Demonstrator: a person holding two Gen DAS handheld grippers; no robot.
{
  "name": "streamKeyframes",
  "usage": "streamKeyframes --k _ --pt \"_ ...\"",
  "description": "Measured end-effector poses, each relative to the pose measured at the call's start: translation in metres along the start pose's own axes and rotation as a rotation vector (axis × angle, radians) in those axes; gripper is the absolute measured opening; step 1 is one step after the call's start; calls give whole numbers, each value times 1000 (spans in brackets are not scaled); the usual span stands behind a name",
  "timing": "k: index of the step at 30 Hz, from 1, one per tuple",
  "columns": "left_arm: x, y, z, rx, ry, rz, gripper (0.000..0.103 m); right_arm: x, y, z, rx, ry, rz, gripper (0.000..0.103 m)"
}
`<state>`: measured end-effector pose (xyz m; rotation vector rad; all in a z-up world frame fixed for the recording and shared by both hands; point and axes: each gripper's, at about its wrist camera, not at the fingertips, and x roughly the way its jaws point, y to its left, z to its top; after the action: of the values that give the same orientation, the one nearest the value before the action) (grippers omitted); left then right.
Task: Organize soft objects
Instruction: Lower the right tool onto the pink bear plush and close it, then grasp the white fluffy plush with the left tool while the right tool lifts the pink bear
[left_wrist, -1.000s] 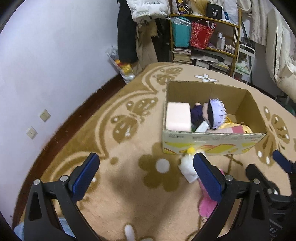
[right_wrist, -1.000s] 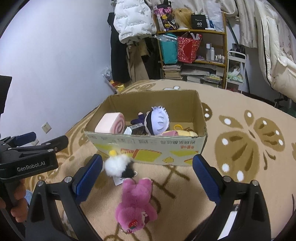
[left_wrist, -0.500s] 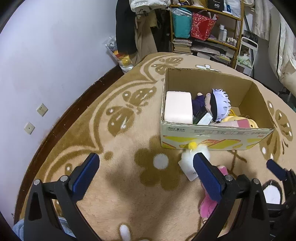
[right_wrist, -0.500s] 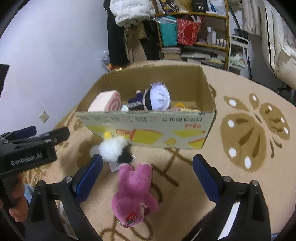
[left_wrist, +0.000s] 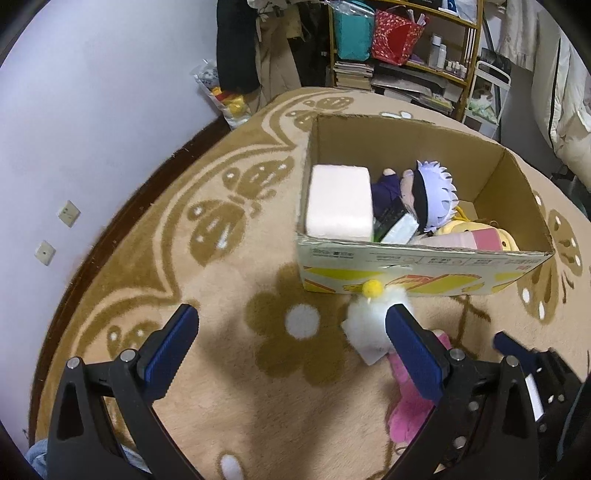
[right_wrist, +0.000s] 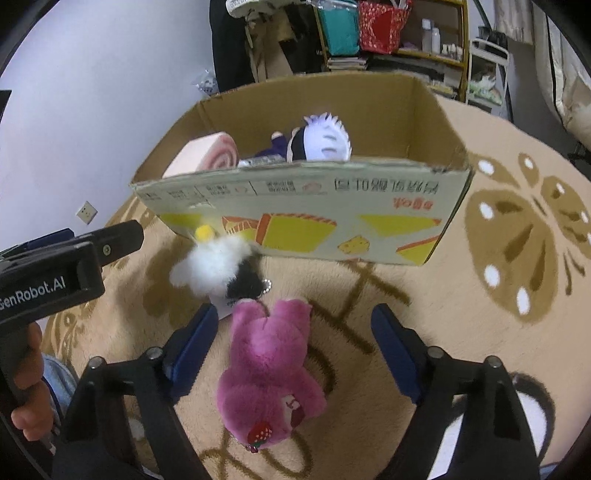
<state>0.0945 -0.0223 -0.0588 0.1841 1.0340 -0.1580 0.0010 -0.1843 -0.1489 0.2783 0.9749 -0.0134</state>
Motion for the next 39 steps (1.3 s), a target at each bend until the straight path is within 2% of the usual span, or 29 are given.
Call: streamKeyframes --k 5,9,10,12,15,20,23,27,34,35,37,38,39 --pt "16 -7 1 16 41 -11 100 13 4 -2 -1 45 30 83" --pt "25 -14 0 41 68 -13 100 27 7 -8 -8 116 46 82" --pt "28 -17 0 51 75 -14 100 30 7 -9 -9 127 44 81" --pt "32 -20 0 58 80 -4 100 37 9 -12 -17 157 45 69" --pt "36 -24 0 72 81 30 100 48 8 -16 -1 216 51 66" --pt "45 -26 1 72 100 -1 100 49 7 -15 13 217 57 64" --pt "49 -27 3 63 107 -30 100 49 10 -13 -9 204 68 51" --pt "56 -28 4 44 129 -66 100 48 16 -12 -47 185 38 50" --pt "73 -34 2 28 164 -68 99 50 10 -10 0 196 62 50" --pt "74 -34 2 24 157 -70 97 51 9 -10 1 197 64 50" --pt "76 -28 4 14 137 -75 79 52 9 -11 5 200 67 51" --pt "77 -27 5 7 133 -80 75 54 8 -11 11 204 70 51" --pt "79 -26 5 2 136 -91 64 58 9 -10 16 205 70 51"
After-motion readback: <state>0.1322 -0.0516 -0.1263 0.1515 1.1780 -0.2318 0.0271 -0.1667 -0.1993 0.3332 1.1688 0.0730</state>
